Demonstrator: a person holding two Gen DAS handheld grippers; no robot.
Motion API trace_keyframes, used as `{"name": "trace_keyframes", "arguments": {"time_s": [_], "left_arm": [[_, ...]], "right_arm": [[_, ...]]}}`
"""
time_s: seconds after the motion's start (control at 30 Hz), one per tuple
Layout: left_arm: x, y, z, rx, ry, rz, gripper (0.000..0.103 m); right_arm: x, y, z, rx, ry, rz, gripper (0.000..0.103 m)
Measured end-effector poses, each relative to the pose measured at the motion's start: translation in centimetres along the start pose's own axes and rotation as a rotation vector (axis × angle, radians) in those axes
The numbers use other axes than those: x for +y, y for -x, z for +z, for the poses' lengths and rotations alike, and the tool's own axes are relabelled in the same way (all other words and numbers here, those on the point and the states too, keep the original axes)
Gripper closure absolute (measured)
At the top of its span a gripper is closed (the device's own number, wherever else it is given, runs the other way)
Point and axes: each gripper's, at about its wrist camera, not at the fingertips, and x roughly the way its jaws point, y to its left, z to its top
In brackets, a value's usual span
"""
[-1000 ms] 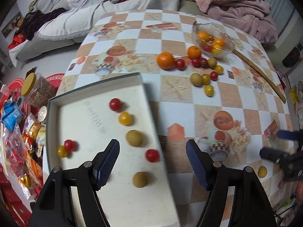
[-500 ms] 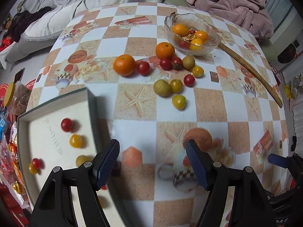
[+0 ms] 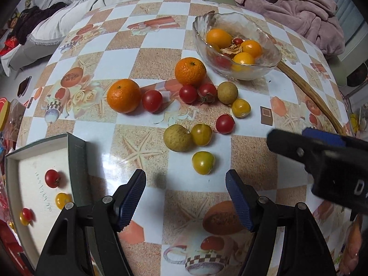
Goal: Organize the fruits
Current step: 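Grasp a yellow cherry tomato with the left tool while the right tool grasps another yellow cherry tomato, then carry both held tomatoes over the white tray with both tools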
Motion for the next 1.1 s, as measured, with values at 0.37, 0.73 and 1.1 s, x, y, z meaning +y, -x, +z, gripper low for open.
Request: {"name": "trace_keyframes", "arguments": {"time_s": [0.37,0.73,1.1], "left_arm": [[-0.7,-1.4,0.5,0.011,0.033,0.027,0.041],[-1.4,-1.1,0.7,0.005,0.031,-0.028,0.079],[1.1,0.6,-1.2,0.014,0.088,-0.119,0.079]], "right_arm": [[0.9,-3.5,2.5,0.039,0.012,0.07,0.044],[1.2,-2.6,2.5,0.027,0.025,0.094,0.082],[-2.1,0.2,-2.2,0.039,-0.068,0.118,0.081]]}}
